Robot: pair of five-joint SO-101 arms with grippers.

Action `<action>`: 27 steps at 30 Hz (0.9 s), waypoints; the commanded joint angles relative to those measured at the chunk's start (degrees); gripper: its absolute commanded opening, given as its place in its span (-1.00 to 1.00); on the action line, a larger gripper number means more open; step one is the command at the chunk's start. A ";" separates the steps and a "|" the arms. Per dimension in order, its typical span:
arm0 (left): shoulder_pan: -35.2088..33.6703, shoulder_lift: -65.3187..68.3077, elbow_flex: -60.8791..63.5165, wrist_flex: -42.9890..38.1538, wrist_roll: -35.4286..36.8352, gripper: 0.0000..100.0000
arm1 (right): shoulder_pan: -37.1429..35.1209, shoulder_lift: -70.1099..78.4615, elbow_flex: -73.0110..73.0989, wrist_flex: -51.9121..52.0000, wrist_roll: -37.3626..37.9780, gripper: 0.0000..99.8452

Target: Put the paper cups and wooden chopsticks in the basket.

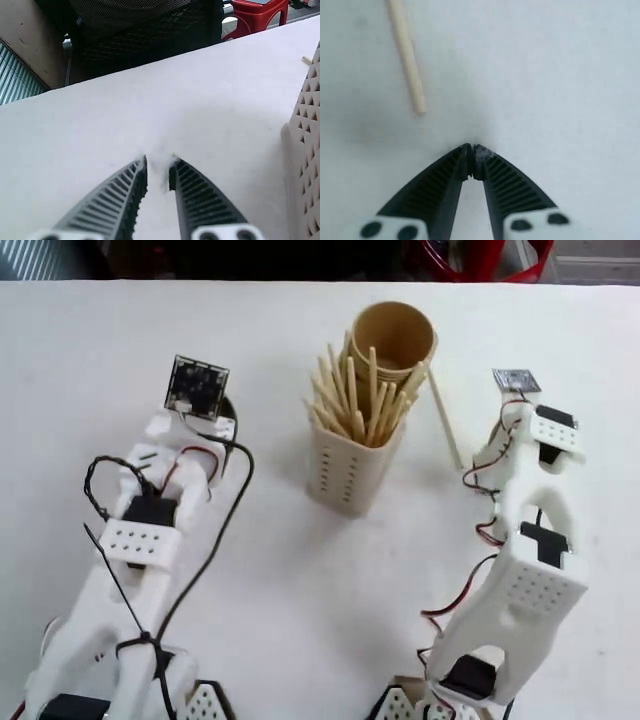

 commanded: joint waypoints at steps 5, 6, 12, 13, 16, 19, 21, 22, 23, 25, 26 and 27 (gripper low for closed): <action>-0.13 -1.98 -0.18 -1.14 0.09 -0.81 | 5.05 -7.16 -0.53 5.49 1.85 -0.97; -0.13 -1.98 -0.18 -1.14 0.09 -0.81 | 5.05 -8.22 -0.53 5.76 1.85 -0.97; -0.04 -1.98 -0.18 -1.14 0.09 -0.81 | 1.19 -12.35 -0.44 6.37 1.05 -0.97; -0.04 -1.98 -0.18 -1.14 0.09 -0.81 | 0.40 -12.44 -0.44 6.37 -0.18 -0.97; -0.04 -1.98 -0.18 -1.05 0.09 -0.81 | -2.59 -12.44 -0.44 6.29 -3.08 -0.97; -0.04 -1.98 -0.18 -1.05 0.09 -0.81 | -5.76 -12.44 -0.44 6.02 -3.43 -0.97; -0.04 -1.98 -0.18 -1.05 0.09 -0.81 | -7.60 -12.44 -0.44 5.85 -3.43 -0.97; -0.04 -1.98 -0.18 -1.05 0.09 -0.81 | -8.48 -12.44 -0.44 5.23 -3.43 -0.96; -0.04 -1.98 -0.18 -1.05 0.09 -0.81 | -9.10 -12.35 -0.44 4.53 -3.52 -0.96; -0.04 -1.98 -0.18 -1.05 0.09 -0.81 | -10.15 -12.26 -0.44 3.21 -3.52 -0.96; -0.04 -1.98 -0.18 -1.05 0.09 -0.81 | -10.51 -12.26 -0.44 2.77 -3.52 -0.96; -0.04 -1.98 -0.18 -1.05 0.09 -0.81 | -10.95 -12.26 -0.44 2.51 -3.52 -0.96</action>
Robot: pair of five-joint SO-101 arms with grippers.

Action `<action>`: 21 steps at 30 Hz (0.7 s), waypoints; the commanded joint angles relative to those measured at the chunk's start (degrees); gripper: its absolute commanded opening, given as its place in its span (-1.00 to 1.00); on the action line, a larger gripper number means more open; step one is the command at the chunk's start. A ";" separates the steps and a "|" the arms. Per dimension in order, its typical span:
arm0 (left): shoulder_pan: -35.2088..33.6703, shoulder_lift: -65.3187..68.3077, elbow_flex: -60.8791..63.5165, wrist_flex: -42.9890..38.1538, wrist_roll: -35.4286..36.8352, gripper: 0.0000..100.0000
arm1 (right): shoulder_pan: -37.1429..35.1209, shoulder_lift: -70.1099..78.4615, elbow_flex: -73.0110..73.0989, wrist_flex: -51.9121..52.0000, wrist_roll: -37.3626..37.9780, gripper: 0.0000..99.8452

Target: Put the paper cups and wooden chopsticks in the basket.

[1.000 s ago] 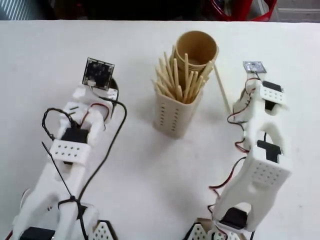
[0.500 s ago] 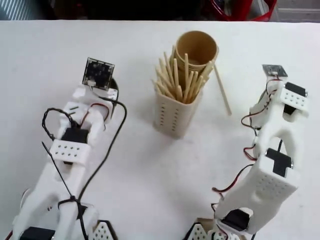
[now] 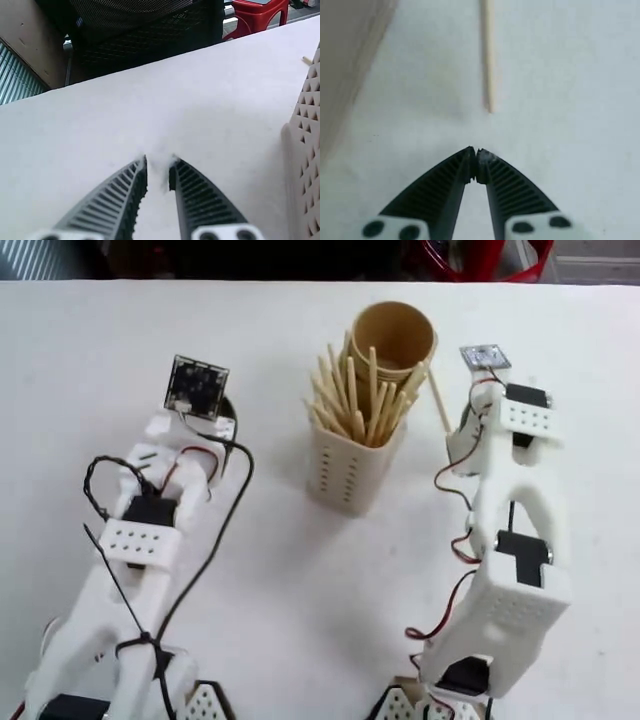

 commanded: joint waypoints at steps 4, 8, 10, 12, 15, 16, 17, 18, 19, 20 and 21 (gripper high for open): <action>-0.04 -1.98 -0.18 -1.05 0.09 -0.81 | -3.38 -3.12 -0.79 -1.89 -0.26 -0.96; -0.04 -1.98 -0.18 -1.05 0.09 -0.81 | -4.53 -3.12 -0.79 -2.51 -0.35 -0.92; -0.04 -1.98 -0.18 -1.05 0.09 -0.81 | -4.26 -2.68 -1.14 -2.68 -0.44 -0.84; -0.04 -1.98 -0.18 -1.05 0.09 -0.81 | -4.18 -1.27 -1.85 -2.68 -0.44 -0.78; -0.04 -1.98 -0.18 -1.05 0.09 -0.81 | -4.18 2.33 -3.60 -2.59 -0.44 -0.77; -0.04 -1.98 -0.18 -1.05 0.09 -0.81 | -4.26 3.56 -4.57 -2.42 -0.44 -0.78; -0.04 -1.98 -0.18 -1.05 0.09 -0.81 | -4.26 4.88 -5.36 -2.33 -0.44 -0.77; -0.04 -1.89 -0.18 -1.05 0.09 -0.81 | -4.18 6.11 -6.15 -2.24 -0.44 -0.77; -0.04 -1.89 -0.18 -1.05 0.09 -0.81 | -4.09 6.90 -6.77 -2.24 -0.44 -0.77; -0.04 -1.89 -0.18 -1.05 0.09 -0.81 | -4.00 7.78 -7.30 -2.24 -0.62 -0.77; -0.04 -1.89 -0.18 -1.05 0.09 -0.81 | -3.74 8.40 -7.74 -2.24 -1.67 -0.77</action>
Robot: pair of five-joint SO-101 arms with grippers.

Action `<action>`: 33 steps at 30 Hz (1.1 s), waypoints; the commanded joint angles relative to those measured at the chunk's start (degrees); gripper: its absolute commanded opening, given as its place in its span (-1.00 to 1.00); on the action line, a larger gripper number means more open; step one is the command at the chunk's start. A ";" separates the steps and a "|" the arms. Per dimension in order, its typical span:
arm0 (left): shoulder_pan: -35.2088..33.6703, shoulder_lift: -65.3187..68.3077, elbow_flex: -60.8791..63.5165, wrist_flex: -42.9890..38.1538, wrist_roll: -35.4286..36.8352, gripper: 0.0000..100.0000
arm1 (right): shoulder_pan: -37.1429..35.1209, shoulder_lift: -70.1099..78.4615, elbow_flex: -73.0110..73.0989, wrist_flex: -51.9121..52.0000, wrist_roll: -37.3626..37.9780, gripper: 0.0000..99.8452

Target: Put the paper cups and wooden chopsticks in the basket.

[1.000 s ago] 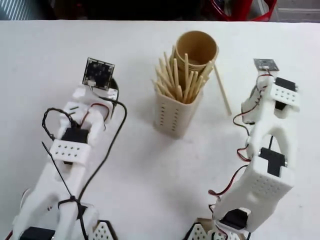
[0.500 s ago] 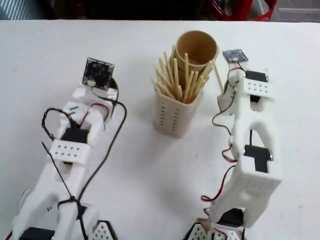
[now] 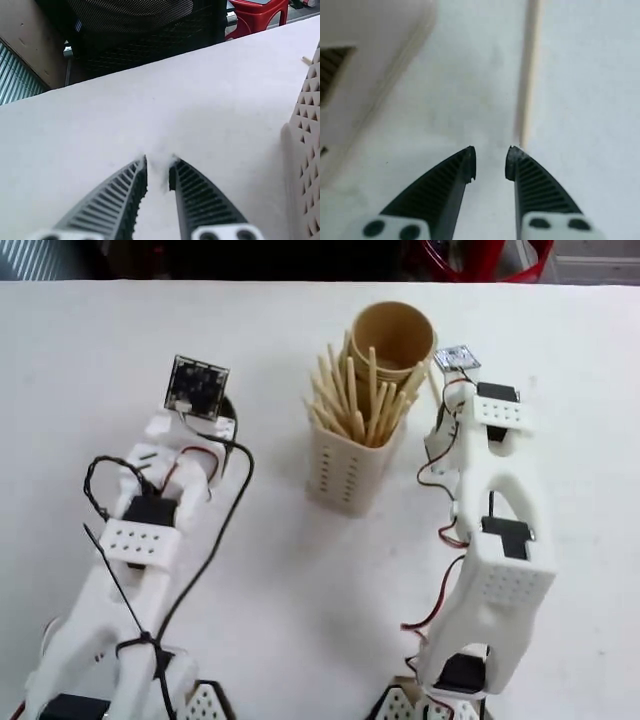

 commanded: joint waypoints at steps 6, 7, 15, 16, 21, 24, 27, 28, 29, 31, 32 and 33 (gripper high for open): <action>-0.04 -1.89 -0.18 -1.14 0.09 -0.81 | -0.13 0.66 -4.31 -0.31 -2.73 -0.77; -0.04 -1.89 -0.18 -1.14 0.09 -0.81 | -0.57 0.66 -4.31 -0.31 -2.73 -0.77; -0.22 -1.89 -0.18 -1.14 0.09 -0.81 | -0.75 0.84 -4.40 -0.57 -2.73 -0.77; -0.13 -1.89 -0.18 -1.14 0.09 -0.81 | -0.57 1.10 -4.40 -0.66 -2.73 -0.77; -0.13 -1.89 -0.18 -1.05 0.09 -0.81 | 1.54 0.57 -4.84 -0.75 -2.73 -0.77; -0.13 -1.89 -0.18 -1.05 0.09 -0.81 | 2.68 0.57 -7.65 0.75 -2.64 -0.77; -0.04 -1.89 -0.18 -1.05 0.09 -0.81 | 2.77 0.57 -10.99 4.70 -0.79 -0.77; -0.04 -1.89 -0.18 -1.05 0.09 -0.81 | 2.68 0.57 -12.13 5.93 0.26 -0.77; -0.04 -1.89 -0.18 -1.05 0.09 -0.81 | 2.59 0.57 -13.27 6.55 0.97 -0.77; -0.04 -1.89 -0.18 -1.05 0.09 -0.81 | 2.68 0.57 -15.21 6.73 1.32 -0.77; -0.13 -1.89 -0.18 -1.14 0.09 -0.81 | 2.77 0.92 -16.18 6.64 1.32 -0.77; -0.22 -1.89 -0.18 -1.23 0.09 -0.81 | 2.77 1.19 -17.14 6.64 1.41 -0.77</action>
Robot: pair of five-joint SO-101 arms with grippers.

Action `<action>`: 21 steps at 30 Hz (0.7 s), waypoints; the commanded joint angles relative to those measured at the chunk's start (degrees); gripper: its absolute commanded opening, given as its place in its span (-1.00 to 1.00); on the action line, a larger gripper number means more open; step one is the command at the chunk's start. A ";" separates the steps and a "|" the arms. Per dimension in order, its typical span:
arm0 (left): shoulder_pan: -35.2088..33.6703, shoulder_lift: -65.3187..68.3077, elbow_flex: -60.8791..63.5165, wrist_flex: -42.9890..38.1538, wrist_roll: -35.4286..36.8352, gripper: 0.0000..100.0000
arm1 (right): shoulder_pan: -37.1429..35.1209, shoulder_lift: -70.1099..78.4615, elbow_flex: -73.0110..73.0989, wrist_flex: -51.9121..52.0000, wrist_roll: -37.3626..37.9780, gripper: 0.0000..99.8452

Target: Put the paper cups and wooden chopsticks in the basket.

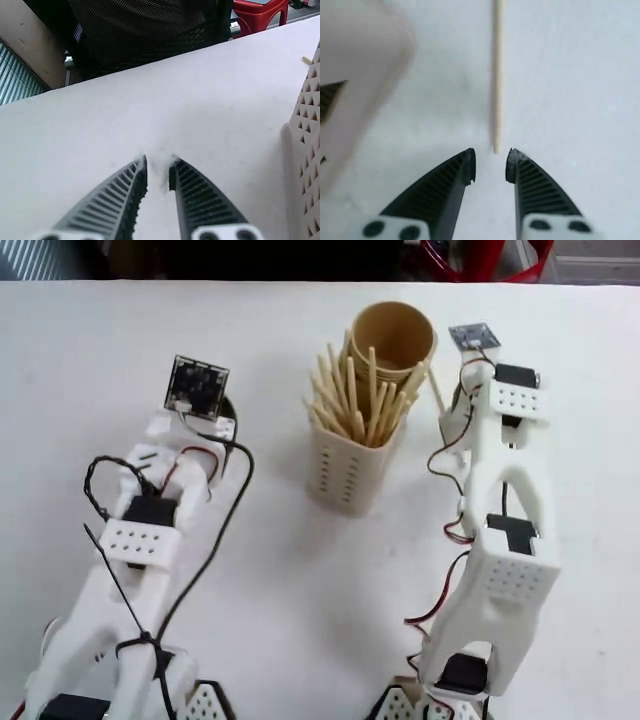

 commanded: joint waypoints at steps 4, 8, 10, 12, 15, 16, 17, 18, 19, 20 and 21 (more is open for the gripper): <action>-0.22 -1.89 -0.18 -1.32 0.09 -0.81 | 0.31 1.36 -5.10 0.40 3.87 -0.77; -0.13 -1.89 -0.18 -1.23 0.09 -0.81 | 0.48 5.85 -5.19 -1.80 5.19 -0.77; -0.13 -1.89 -0.18 -1.23 0.09 -0.81 | 0.40 7.78 -5.19 -2.95 5.19 -0.77; -0.13 -1.89 -0.18 -1.23 0.09 -0.81 | 0.22 9.01 -5.19 -3.65 5.19 -0.77; -0.04 -1.89 -0.18 -1.23 0.09 -0.81 | -0.04 10.15 -5.19 -4.44 5.19 -0.77; -0.04 -1.89 -0.18 -1.14 0.09 -0.81 | -0.04 10.42 -5.19 -4.44 5.19 -0.78; -0.04 -1.89 -0.18 -1.14 0.09 -0.81 | 0.04 10.86 -5.19 -4.35 5.19 -0.78; -0.04 -1.89 -0.18 -1.14 0.09 -0.81 | 0.22 11.21 -5.19 -4.18 5.19 -0.79; -0.04 -1.89 -0.18 -1.14 0.09 -0.81 | 0.75 11.47 -5.19 -4.18 5.19 -0.83; -0.04 -1.89 -0.18 -1.14 0.09 -0.81 | 1.27 11.74 -5.19 -4.18 5.19 -0.91; -0.04 -1.89 -0.18 -1.14 0.09 -0.81 | 2.07 11.91 -5.19 -4.18 5.01 -0.98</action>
